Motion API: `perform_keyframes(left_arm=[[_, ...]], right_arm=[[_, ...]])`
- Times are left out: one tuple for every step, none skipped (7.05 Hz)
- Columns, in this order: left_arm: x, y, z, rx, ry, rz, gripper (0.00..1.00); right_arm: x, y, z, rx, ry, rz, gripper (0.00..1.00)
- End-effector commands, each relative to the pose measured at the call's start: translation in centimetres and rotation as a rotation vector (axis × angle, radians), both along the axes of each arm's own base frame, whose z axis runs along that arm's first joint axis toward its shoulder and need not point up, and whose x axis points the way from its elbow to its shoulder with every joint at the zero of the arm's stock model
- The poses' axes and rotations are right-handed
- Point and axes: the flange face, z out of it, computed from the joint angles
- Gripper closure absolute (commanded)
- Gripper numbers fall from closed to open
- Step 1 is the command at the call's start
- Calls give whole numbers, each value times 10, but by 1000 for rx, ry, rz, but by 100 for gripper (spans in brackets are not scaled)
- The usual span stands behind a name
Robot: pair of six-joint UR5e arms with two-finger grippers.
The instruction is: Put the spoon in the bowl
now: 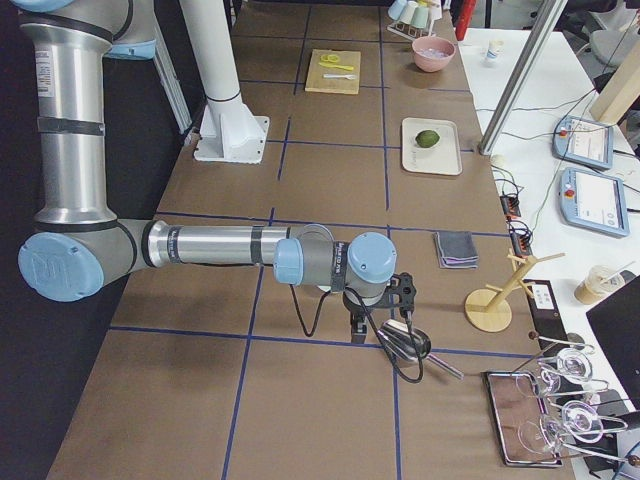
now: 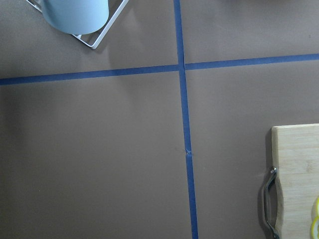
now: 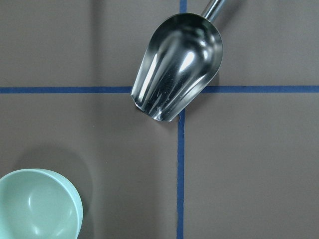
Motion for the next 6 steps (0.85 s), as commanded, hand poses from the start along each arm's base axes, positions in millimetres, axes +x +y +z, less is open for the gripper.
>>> perform_keyframes(left_arm=[[0, -1, 1, 0, -1, 2, 0], [0, -1, 0, 2, 0, 2, 0], [0, -1, 0, 3, 0, 2, 0], [0, -1, 0, 3, 0, 2, 0], [0, -1, 0, 3, 0, 3, 0], [0, -2, -1, 7, 0, 3, 0]], right_arm=[[3, 0, 0, 1, 8, 5, 0], [3, 2, 3, -6, 8, 6, 0], [3, 2, 3, -6, 7, 6, 0], [3, 2, 2, -7, 5, 8, 0], [3, 1, -2, 3, 5, 6, 0], [3, -1, -4, 10, 10, 4, 0]])
